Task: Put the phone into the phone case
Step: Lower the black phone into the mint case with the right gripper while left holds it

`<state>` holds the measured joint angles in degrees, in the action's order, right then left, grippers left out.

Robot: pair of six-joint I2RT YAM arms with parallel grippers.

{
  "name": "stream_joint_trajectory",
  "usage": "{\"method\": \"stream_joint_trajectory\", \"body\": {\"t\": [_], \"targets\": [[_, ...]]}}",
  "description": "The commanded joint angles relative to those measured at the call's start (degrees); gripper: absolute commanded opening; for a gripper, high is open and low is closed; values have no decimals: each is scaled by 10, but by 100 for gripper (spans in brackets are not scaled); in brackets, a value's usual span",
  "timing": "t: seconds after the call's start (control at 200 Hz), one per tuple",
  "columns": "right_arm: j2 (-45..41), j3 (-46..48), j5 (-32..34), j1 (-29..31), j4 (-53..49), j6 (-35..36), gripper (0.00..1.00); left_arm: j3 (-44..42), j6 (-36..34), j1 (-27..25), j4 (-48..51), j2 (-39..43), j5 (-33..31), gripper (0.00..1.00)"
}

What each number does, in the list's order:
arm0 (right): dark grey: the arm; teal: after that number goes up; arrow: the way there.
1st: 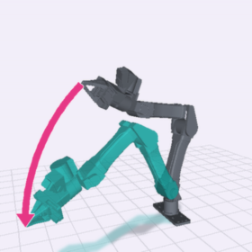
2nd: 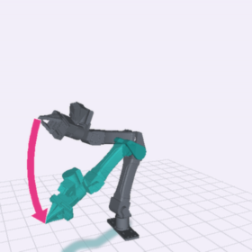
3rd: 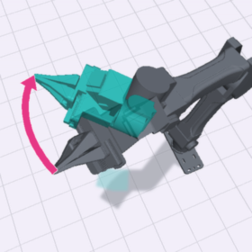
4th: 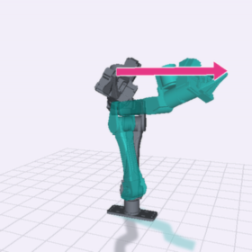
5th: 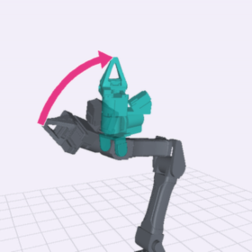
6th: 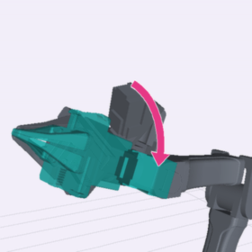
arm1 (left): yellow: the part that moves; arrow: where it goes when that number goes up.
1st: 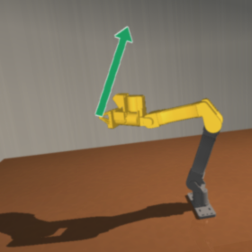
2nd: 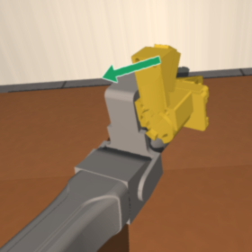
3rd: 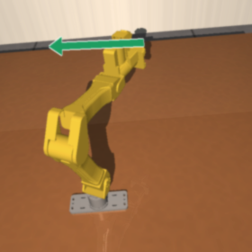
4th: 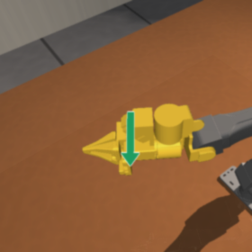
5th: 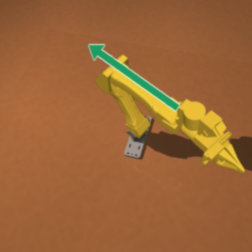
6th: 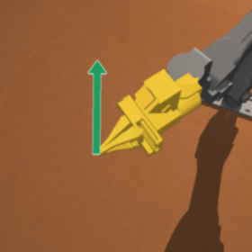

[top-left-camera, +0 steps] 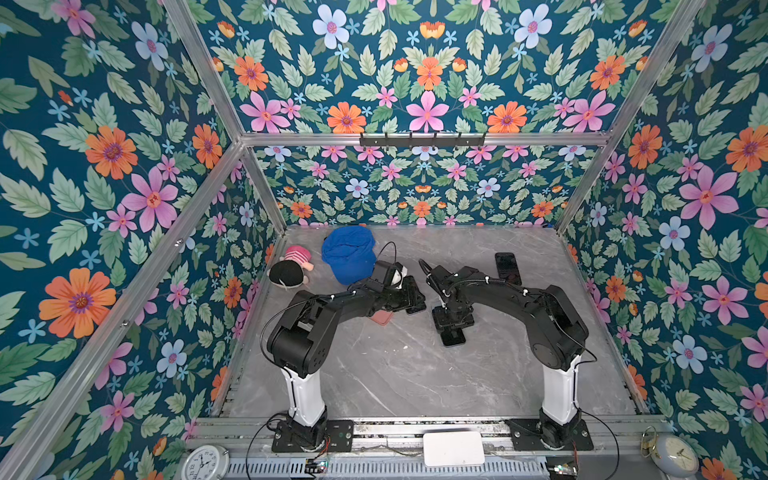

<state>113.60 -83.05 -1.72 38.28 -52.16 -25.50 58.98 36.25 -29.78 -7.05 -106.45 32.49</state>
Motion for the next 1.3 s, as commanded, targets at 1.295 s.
{"method": "stream_joint_trajectory", "body": {"t": [1.295], "targets": [[-49, 65, -9, 11, 50, 113, 43, 19, -29, 4, 41, -1, 3, 61]]}}
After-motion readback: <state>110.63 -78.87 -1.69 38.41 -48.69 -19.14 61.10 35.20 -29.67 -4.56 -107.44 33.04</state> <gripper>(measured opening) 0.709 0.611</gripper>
